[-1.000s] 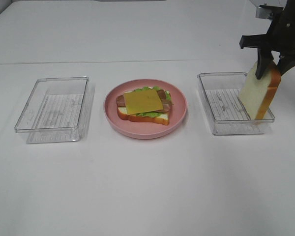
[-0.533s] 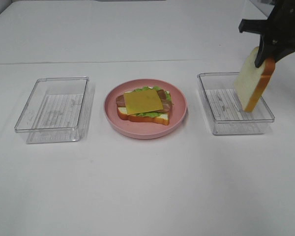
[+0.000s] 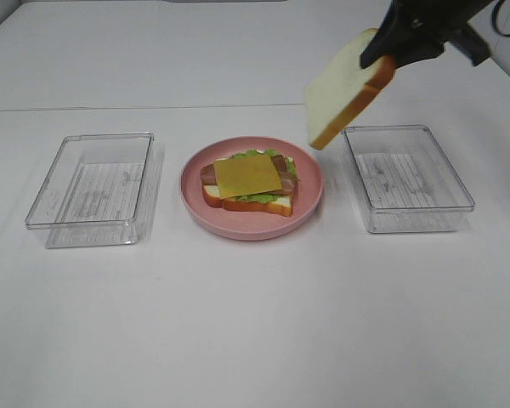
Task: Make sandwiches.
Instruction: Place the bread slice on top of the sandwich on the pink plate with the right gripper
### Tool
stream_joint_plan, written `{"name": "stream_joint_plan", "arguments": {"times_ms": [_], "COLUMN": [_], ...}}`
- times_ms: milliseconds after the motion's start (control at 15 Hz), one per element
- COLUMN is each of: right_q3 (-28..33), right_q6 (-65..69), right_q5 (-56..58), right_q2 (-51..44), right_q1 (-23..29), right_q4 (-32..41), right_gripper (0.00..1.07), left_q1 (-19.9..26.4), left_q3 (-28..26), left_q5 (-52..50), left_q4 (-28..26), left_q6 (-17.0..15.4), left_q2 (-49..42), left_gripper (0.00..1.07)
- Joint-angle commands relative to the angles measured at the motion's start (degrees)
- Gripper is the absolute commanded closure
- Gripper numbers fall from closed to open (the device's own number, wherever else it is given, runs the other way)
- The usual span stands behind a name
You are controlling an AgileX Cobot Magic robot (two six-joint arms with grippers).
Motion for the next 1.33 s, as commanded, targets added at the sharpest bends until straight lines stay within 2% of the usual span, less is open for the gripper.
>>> {"name": "stream_joint_plan", "arguments": {"times_ms": [67, 267, 467, 733, 1067, 1333], "right_q3": [5.7, 8.7, 8.7, 8.7, 8.7, 8.7], "right_q6": [-3.6, -7.3, -9.9, -8.9, -8.9, -8.7], "right_q5": [-10.3, -16.7, -18.7, -19.2, -20.9, -20.8], "right_q2": [0.1, 2.2, 10.2, 15.2, 15.6, 15.6], "right_q1": [3.7, 7.8, 11.2, 11.2, 11.1, 11.1], "right_q4": [9.9, 18.6, 29.7, 30.4, 27.8, 25.5], "right_gripper": [1.07, 1.07, 1.07, 1.07, 1.06, 0.76], "left_q1": [-0.4, -0.4, -0.4, -0.4, -0.4, -0.4], "left_q3": [0.1, 0.1, 0.1, 0.1, 0.1, 0.1], "left_q5": [-0.5, -0.5, -0.5, -0.5, -0.5, -0.5], "left_q4": [-0.3, -0.3, -0.3, -0.3, -0.3, -0.3], "left_q6": [0.0, 0.0, 0.0, 0.0, 0.0, 0.0], "left_q2": [-0.5, -0.5, -0.5, -0.5, -0.5, -0.5], "left_gripper": [0.21, 0.21, 0.21, 0.21, 0.21, 0.21]}}
